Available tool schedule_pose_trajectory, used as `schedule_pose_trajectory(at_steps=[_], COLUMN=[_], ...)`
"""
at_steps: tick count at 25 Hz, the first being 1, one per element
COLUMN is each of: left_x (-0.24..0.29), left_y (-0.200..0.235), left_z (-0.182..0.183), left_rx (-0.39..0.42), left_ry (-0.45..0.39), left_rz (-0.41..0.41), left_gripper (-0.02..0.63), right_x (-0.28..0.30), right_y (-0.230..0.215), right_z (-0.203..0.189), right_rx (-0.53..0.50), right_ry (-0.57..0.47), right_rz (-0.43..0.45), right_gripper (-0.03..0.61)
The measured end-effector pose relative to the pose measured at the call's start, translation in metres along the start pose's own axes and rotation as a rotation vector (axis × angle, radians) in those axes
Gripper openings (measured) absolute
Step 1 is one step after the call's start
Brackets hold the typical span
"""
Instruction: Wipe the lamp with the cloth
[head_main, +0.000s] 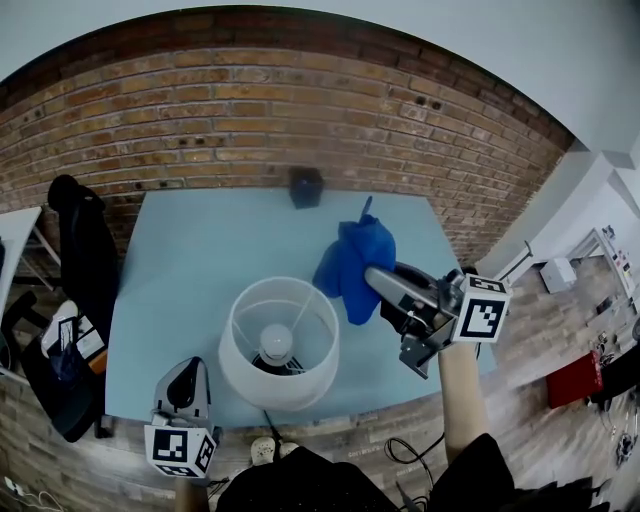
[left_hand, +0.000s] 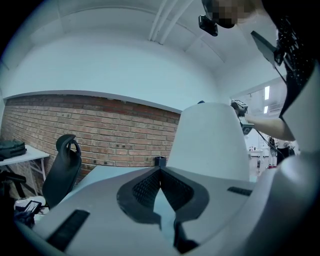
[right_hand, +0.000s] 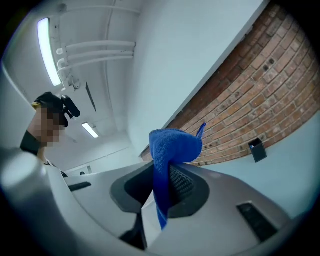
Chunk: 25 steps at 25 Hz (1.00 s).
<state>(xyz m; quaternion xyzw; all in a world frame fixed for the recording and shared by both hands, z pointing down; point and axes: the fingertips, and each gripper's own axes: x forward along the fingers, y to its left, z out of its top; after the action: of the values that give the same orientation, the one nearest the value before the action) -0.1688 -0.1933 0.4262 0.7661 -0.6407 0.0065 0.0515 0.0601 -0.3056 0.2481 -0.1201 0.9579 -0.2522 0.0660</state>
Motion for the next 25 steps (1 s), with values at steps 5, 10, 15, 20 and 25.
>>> schedule_pose_trajectory(at_steps=[5, 10, 15, 20, 25], left_x=[-0.005, -0.010, -0.014, -0.018, -0.018], left_y=[0.002, -0.002, -0.003, 0.001, 0.002], left_z=[0.003, 0.002, 0.002, -0.001, -0.001], left_rx=[0.005, 0.011, 0.013, 0.014, 0.018], left_ry=[-0.004, 0.002, 0.007, 0.015, 0.017], left_rz=[0.004, -0.003, -0.002, 0.009, 0.011], left_gripper=[0.008, 0.008, 0.009, 0.009, 0.009], right_x=[0.028, 0.037, 0.048, 0.056, 0.058], right_y=[0.002, -0.024, -0.052, -0.088, -0.119], right_z=[-0.011, -0.036, -0.053, -0.082, -0.108], right_rx=[-0.023, 0.018, 0.051, 0.063, 0.066], right_ry=[0.038, 0.067, 0.128, 0.235, 0.315], right_rz=[0.015, -0.044, -0.060, -0.130, -0.200], right_gripper=[0.061, 0.061, 0.061, 0.061, 0.061])
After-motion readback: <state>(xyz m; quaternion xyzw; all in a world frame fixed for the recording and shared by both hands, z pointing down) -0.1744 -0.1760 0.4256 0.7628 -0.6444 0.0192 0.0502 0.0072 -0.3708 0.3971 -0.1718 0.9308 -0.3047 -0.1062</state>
